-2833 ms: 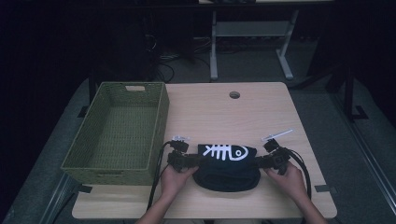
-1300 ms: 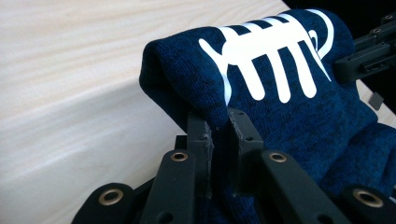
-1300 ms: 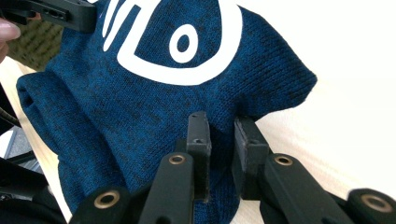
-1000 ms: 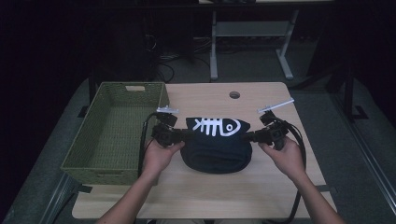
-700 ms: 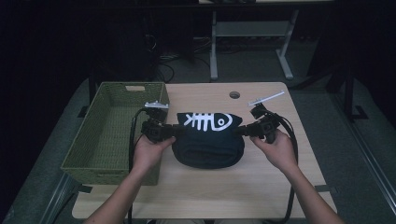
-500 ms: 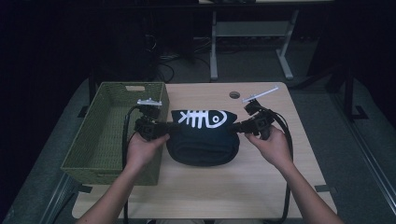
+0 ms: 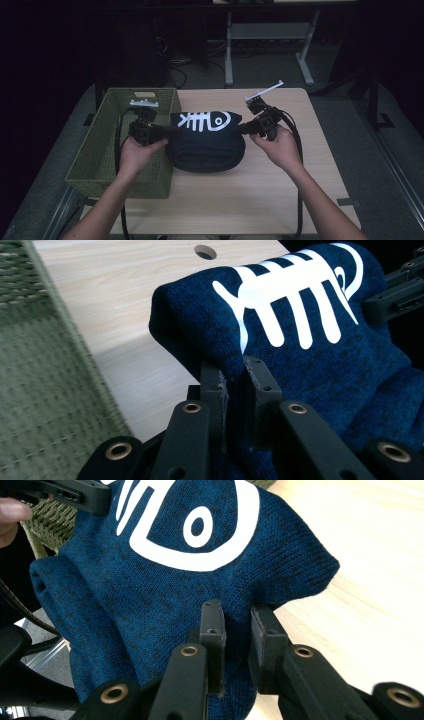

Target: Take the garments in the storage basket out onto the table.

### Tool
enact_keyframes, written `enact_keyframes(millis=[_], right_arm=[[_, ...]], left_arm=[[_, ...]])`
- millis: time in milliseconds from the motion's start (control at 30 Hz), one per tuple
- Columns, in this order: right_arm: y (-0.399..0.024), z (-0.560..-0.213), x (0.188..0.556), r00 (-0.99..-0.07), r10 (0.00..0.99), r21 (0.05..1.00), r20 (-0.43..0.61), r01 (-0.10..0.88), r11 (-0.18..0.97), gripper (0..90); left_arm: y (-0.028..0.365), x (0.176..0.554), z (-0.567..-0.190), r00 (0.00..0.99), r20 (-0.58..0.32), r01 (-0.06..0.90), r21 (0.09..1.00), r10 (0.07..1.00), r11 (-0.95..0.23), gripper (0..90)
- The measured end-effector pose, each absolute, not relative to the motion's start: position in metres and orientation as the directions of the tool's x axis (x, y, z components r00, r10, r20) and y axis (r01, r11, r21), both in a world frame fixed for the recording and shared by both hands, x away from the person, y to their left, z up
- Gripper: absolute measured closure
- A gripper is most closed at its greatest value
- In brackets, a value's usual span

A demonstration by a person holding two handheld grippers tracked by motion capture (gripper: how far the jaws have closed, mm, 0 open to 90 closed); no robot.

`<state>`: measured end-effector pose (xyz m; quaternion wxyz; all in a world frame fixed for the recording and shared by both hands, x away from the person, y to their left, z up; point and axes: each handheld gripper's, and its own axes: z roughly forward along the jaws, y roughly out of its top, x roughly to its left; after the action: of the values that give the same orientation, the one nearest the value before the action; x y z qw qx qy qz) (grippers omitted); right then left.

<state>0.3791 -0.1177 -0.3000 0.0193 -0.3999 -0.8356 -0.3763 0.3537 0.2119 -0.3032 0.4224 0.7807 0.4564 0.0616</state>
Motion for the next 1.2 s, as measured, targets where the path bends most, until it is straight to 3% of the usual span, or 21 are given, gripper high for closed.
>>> enact_keyframes(millis=[1200], right_arm=[[0.004,-0.265,0.411,-0.760,0.572,0.609,0.308,0.619,0.495,78.2]], left_arm=[[0.322,0.357,-0.276,0.495,-0.229,0.666,0.719,0.838,-0.197,81.0]])
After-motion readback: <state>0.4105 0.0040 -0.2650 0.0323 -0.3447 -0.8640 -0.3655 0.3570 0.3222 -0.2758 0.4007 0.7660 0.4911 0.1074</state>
